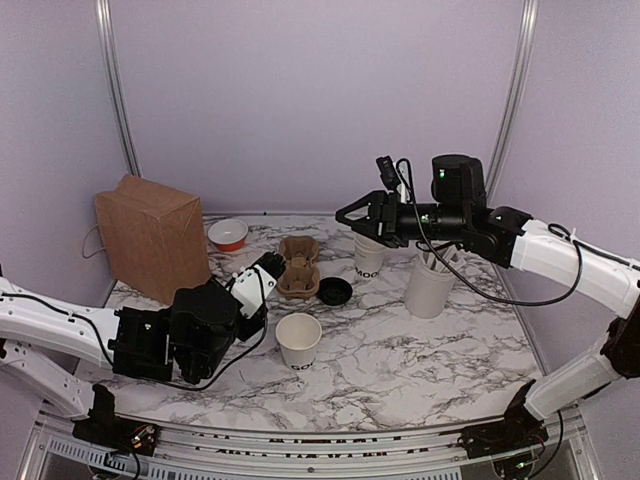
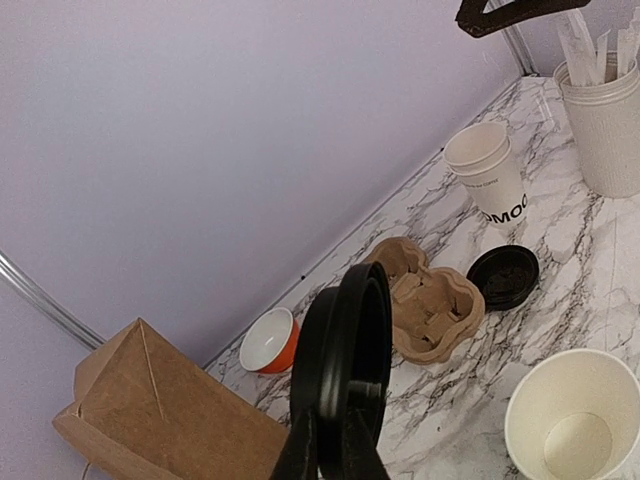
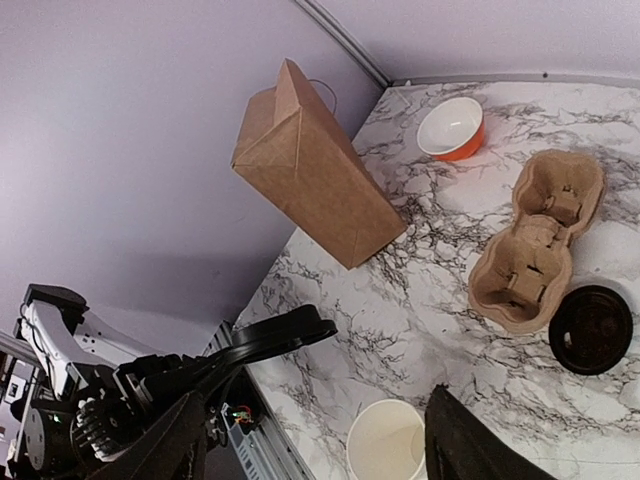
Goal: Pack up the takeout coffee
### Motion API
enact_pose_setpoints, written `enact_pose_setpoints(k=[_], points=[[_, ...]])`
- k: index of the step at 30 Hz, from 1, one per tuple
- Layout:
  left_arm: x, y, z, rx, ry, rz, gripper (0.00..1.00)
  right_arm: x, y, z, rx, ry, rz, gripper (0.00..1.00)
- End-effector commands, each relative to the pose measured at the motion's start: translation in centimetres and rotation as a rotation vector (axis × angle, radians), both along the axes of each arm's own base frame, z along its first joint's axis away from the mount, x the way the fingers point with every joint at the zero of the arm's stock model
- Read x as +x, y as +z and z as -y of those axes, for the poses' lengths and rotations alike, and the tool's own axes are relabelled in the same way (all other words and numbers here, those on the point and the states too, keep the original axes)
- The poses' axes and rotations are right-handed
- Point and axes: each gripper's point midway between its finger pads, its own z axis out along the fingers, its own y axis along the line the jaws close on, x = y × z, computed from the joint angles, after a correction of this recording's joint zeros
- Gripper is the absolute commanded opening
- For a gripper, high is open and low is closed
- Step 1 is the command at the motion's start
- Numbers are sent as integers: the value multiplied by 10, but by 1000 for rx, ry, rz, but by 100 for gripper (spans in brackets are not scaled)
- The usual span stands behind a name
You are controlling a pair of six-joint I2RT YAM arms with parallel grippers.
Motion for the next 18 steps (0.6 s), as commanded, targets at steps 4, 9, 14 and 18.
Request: enact_pose_setpoints(k=[4,9,14,18], points=[[-1,15,2,63,34,70,0,6,9,20,169,-12,-180,72],[-2,15,9,127,21,94,0,10,5,21,196,-7,-242,72],[-1,17,11,180,15,121,0,10,-3,18,187,4,-279,71],[-1,19,14,205,9,138,0,11,-12,12,181,25,-318,71]])
